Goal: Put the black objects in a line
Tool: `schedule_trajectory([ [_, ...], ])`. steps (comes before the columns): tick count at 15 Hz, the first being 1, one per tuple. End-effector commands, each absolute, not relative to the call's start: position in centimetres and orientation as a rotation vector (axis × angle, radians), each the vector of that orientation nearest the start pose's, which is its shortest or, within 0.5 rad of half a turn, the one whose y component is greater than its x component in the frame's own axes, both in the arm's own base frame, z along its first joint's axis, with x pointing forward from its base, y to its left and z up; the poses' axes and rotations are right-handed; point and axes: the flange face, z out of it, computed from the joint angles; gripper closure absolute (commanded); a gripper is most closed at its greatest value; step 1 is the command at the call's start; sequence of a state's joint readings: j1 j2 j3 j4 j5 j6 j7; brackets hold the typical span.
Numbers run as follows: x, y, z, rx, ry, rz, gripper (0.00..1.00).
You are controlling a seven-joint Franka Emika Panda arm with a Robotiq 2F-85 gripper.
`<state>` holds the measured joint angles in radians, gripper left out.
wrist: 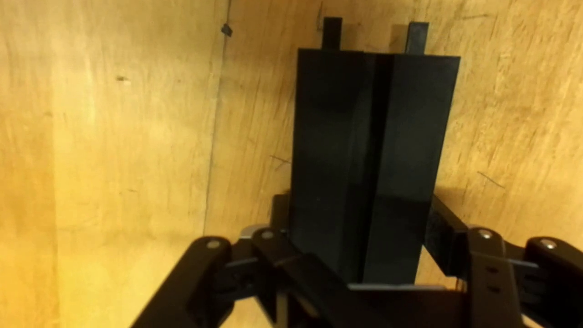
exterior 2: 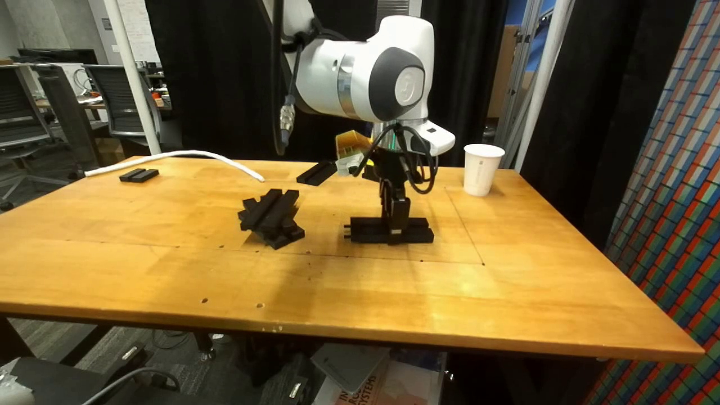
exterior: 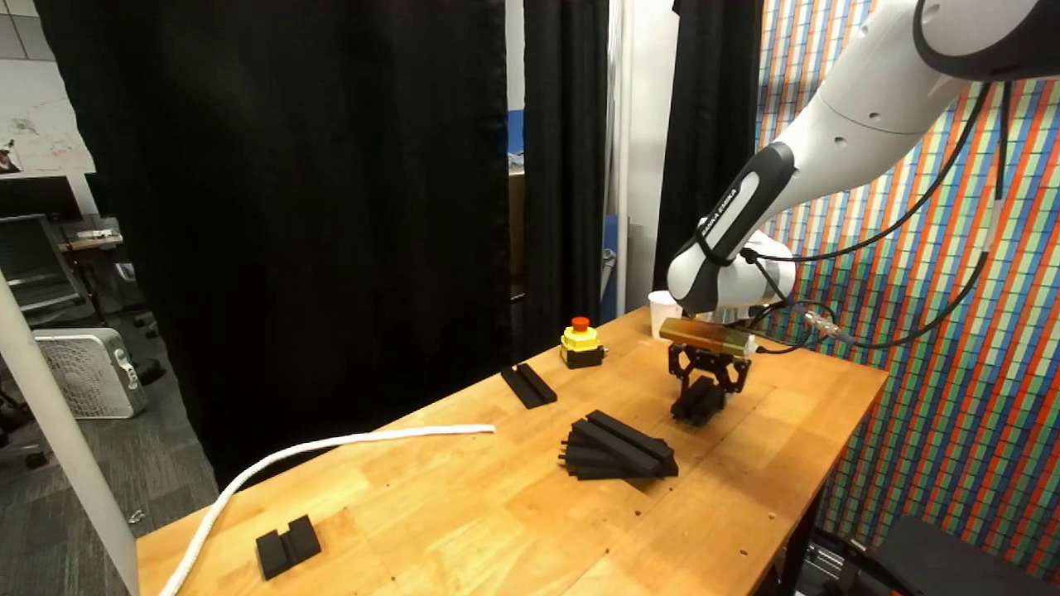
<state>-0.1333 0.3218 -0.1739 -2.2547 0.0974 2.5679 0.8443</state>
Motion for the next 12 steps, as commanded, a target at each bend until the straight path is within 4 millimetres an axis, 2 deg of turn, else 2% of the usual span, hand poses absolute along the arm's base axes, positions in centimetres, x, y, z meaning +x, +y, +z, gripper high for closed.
schedule_trajectory([
  [1, 52.4, -18.1, 22.0, -2.566, 1.804, -0.056, 0.54],
  [12, 52.4, -22.2, 21.9, -2.568, 1.841, -0.092, 0.54],
])
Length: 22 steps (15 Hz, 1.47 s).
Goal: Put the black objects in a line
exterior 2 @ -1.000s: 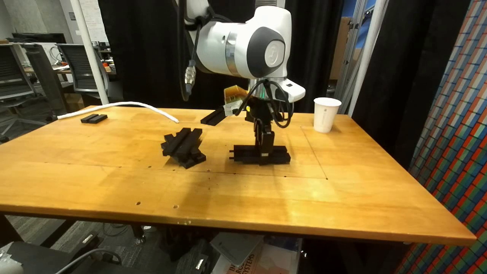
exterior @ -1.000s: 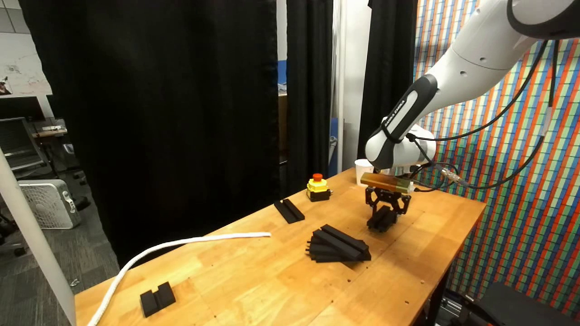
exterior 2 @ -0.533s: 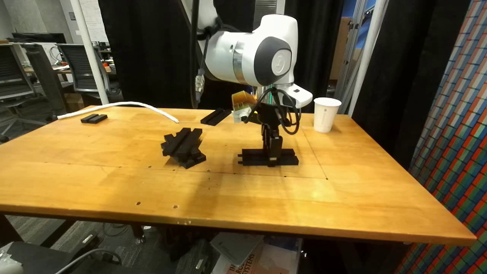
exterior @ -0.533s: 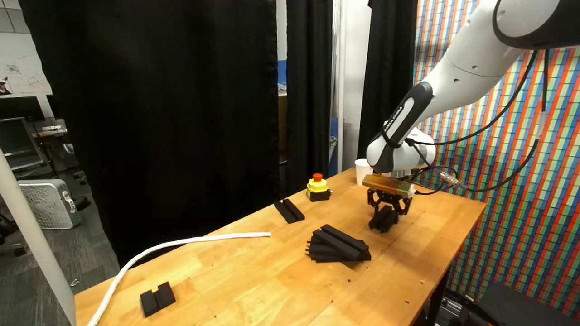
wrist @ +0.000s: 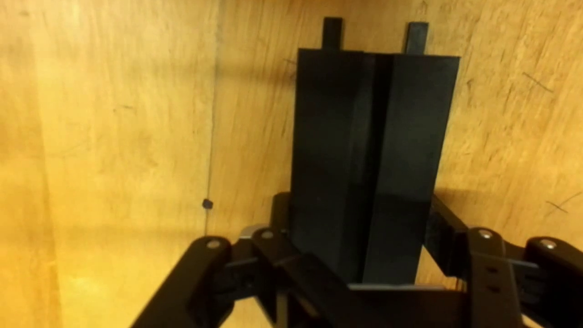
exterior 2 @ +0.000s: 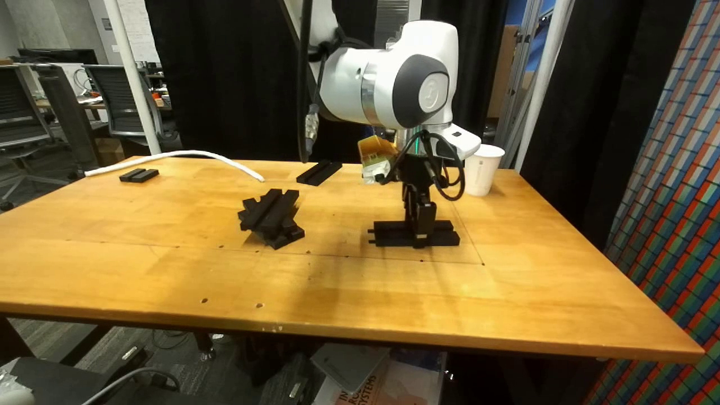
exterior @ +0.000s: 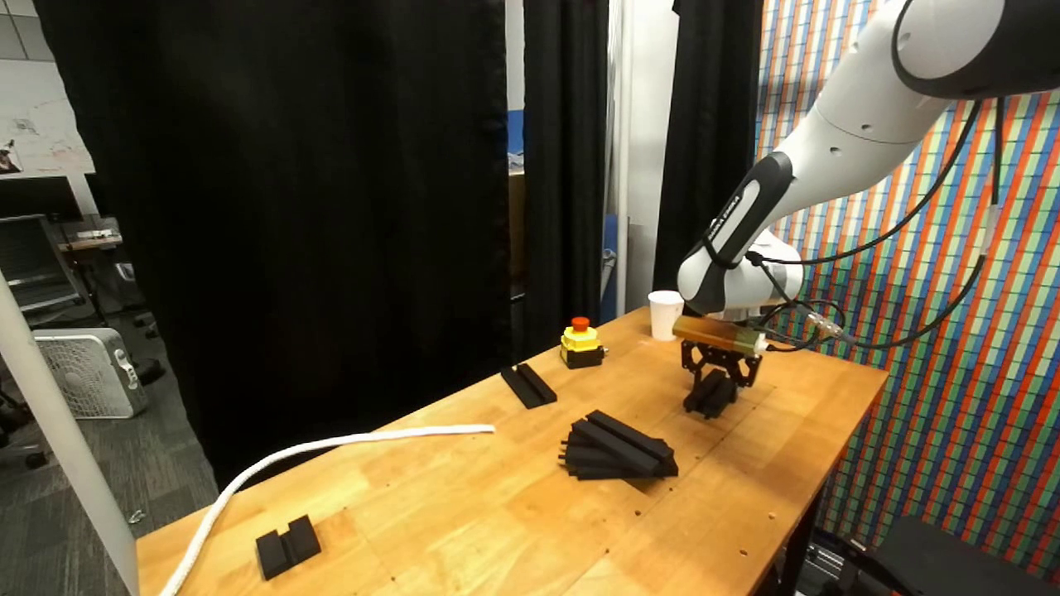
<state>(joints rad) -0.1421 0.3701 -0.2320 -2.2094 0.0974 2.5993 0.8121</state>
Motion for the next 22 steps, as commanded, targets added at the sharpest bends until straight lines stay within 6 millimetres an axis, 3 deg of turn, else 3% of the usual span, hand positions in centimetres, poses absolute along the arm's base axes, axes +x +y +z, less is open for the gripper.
schedule_trajectory([
  [1, 52.4, -22.7, 21.9, -2.566, 1.840, -0.094, 0.54],
  [8, 52.5, -25.1, 21.8, -2.555, 1.826, -0.103, 0.54],
  [9, 52.5, -25.2, 21.8, -2.545, 1.828, -0.098, 0.08],
  [12, 52.5, -24.8, 21.8, -2.531, 1.825, -0.077, 0.00],
  [14, 52.4, -23.4, 22.3, -2.514, 1.818, -0.057, 0.00],
  [16, 52.1, -20.7, 23.0, -2.506, 1.799, -0.043, 0.00],
  [22, 51.7, -8.9, 25.5, -2.462, 1.762, 0.014, 0.00],
])
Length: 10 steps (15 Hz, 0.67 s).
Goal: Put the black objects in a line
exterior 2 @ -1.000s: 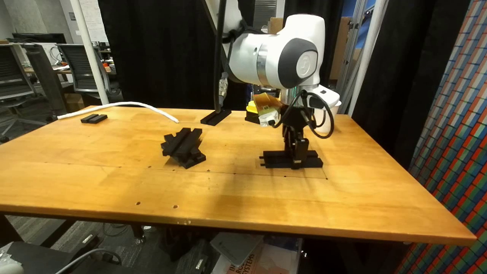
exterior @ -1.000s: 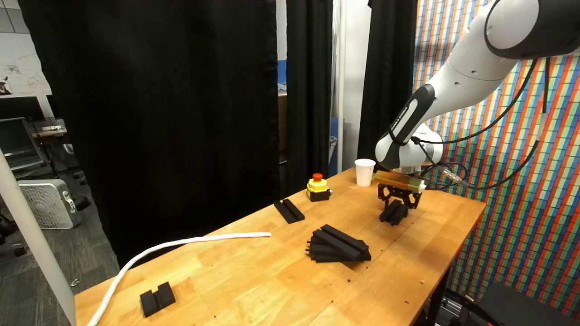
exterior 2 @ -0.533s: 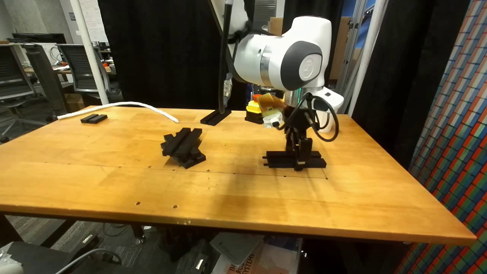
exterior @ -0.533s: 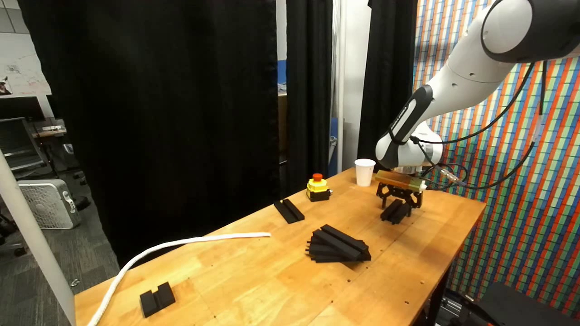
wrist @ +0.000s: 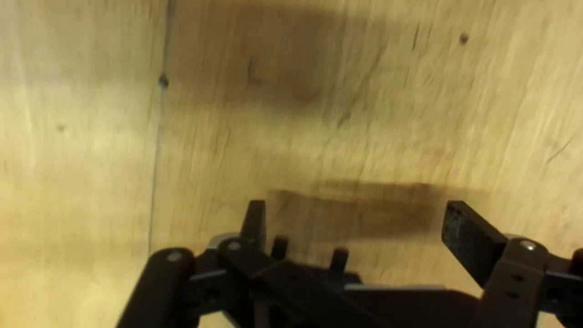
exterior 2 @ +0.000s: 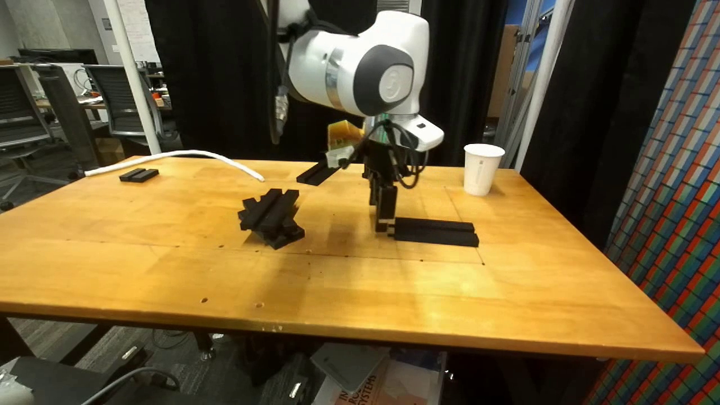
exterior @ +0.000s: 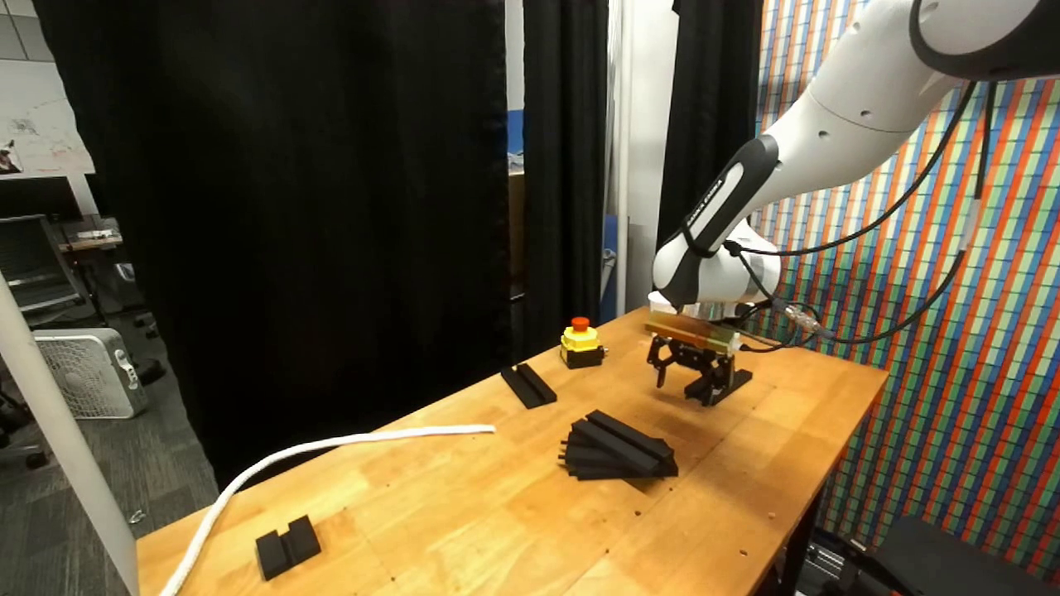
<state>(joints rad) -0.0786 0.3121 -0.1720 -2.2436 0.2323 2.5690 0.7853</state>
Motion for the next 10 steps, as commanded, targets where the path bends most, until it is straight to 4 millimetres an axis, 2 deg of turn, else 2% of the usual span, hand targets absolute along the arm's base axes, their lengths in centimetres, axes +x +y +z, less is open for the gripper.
schedule_trajectory([
  [1, 51.6, -6.7, 25.9, -2.449, 1.768, 0.008, 0.00],
  [5, 51.5, -0.3, 28.3, -2.391, 1.814, 0.025, 0.00],
  [8, 51.0, 3.2, 30.3, -2.303, 1.876, 0.064, 0.00],
  [10, 50.8, 4.8, 31.7, -2.244, 1.923, 0.079, 0.00],
])
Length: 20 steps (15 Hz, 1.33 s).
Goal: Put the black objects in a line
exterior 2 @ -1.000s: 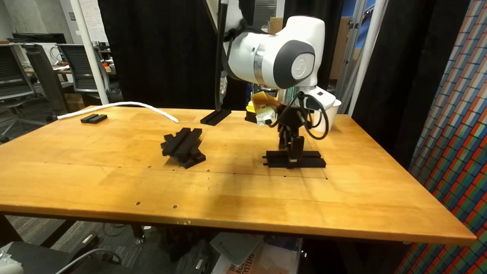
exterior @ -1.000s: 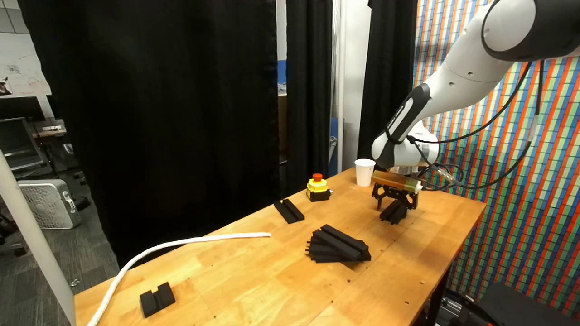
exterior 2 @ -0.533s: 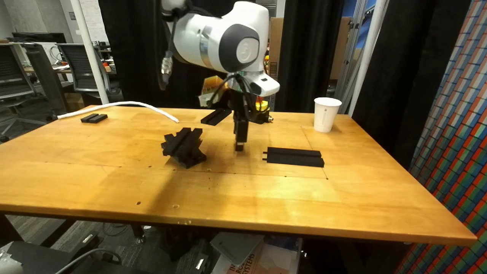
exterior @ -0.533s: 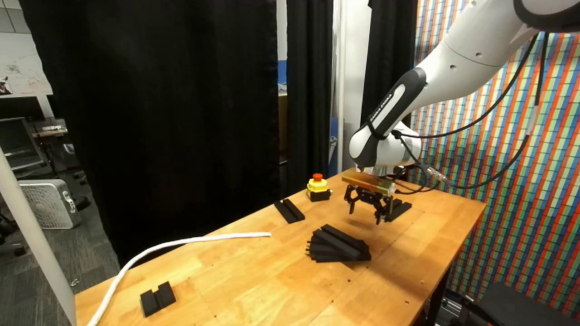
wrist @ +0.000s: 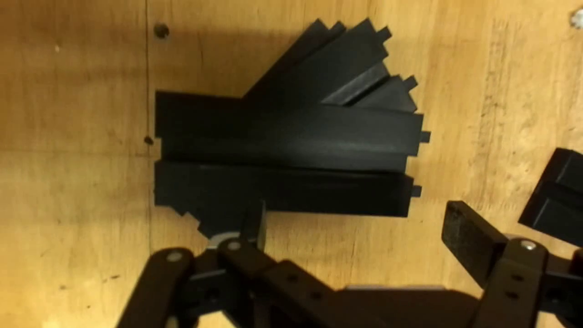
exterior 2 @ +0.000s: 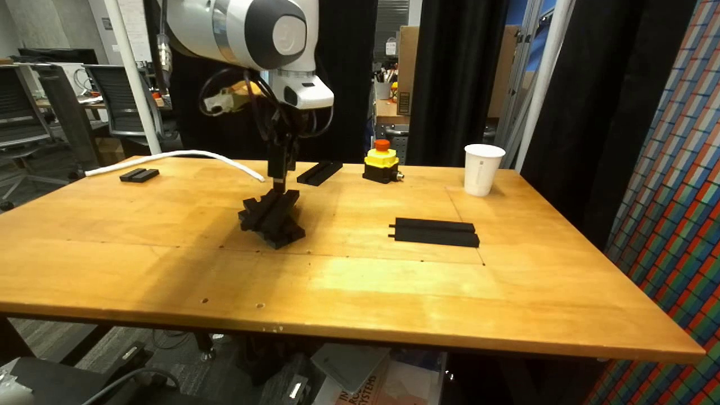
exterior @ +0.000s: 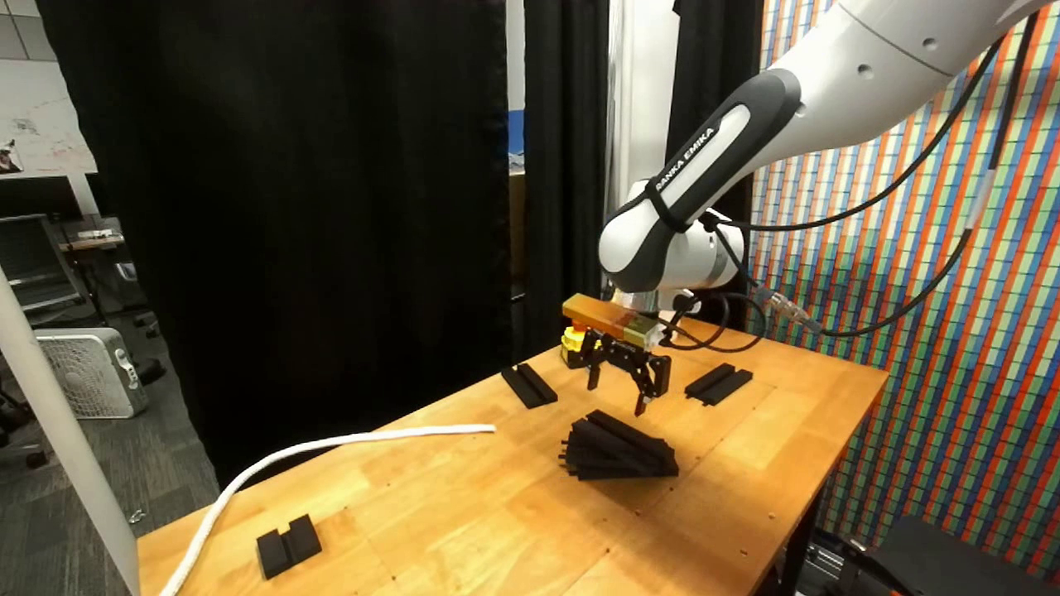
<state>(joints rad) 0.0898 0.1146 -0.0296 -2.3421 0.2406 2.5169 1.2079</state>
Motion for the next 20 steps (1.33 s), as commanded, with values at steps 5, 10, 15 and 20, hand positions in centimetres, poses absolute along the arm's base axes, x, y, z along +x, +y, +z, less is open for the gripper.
schedule_trajectory([
  [5, 50.6, 9.0, 33.0, -1.946, 2.122, 0.020, 0.00],
  [10, 49.9, 11.8, 30.5, -1.642, 2.261, -0.047, 0.00],
  [15, 47.4, 11.5, 27.2, -1.341, 2.351, -0.147, 0.00],
  [20, 48.1, 6.1, 26.6, -1.086, 2.473, -0.245, 0.00],
])
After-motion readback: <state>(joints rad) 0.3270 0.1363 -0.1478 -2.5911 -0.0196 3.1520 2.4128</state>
